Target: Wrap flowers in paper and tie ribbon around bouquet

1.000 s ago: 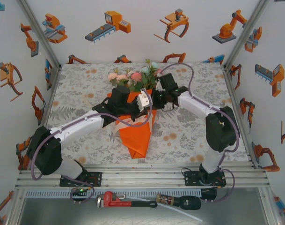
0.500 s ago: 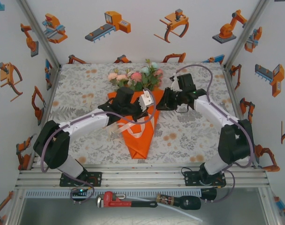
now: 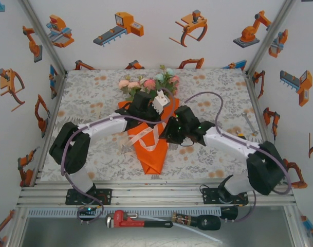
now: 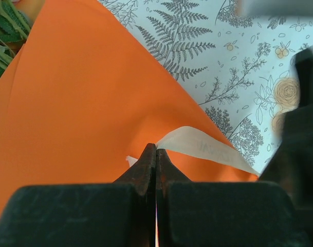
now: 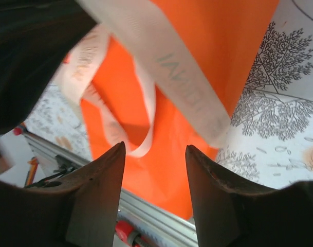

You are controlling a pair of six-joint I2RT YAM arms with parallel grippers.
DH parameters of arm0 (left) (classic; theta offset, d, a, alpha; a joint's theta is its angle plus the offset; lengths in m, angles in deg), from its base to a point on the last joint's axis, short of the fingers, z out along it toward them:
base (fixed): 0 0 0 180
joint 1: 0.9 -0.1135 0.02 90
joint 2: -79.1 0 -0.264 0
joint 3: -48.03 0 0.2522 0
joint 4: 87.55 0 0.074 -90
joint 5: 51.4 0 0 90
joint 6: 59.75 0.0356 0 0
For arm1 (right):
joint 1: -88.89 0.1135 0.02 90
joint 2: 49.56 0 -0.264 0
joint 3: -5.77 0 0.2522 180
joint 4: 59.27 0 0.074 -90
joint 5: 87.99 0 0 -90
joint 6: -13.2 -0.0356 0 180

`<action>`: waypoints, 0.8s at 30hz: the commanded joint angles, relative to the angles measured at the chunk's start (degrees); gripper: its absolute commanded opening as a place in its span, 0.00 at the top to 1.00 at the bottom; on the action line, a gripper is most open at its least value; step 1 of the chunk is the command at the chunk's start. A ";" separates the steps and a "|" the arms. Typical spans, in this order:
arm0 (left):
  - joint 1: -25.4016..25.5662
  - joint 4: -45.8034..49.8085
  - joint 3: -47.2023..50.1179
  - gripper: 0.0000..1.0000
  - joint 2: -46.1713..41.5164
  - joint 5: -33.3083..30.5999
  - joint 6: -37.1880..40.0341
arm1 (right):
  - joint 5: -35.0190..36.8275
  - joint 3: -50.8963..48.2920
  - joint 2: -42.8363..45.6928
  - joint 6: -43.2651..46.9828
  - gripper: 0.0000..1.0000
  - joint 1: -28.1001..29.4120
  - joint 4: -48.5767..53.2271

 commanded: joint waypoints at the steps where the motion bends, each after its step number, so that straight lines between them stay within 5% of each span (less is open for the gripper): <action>1: -0.22 -1.66 1.88 1.00 -1.47 0.02 -1.71 | -0.47 1.85 -4.03 -3.79 0.49 1.30 -6.38; 6: -0.39 -1.84 3.26 1.00 -2.38 -0.40 -1.61 | -1.36 2.37 -7.63 -4.99 0.57 1.39 -8.79; 11: -0.85 -2.53 3.61 1.00 -2.60 -0.32 -1.69 | 1.22 2.40 -4.40 -3.17 0.99 1.07 -6.23; 14: -0.98 -2.90 3.83 1.00 -3.06 -0.29 -2.02 | 4.43 0.58 2.21 -1.20 1.00 0.00 -3.84; 18: -1.07 -4.27 4.60 0.71 -4.89 -1.16 -4.69 | 10.12 -4.92 13.24 -1.80 1.00 -2.81 -0.61; 20: -1.13 -5.84 5.70 0.46 -6.93 -6.99 -8.80 | 11.56 -6.62 17.19 -1.42 1.00 -3.99 -0.52; 24: -3.97 -3.73 7.68 0.39 -12.93 -18.98 -24.21 | 16.03 -7.08 20.49 0.57 1.00 -6.16 -0.33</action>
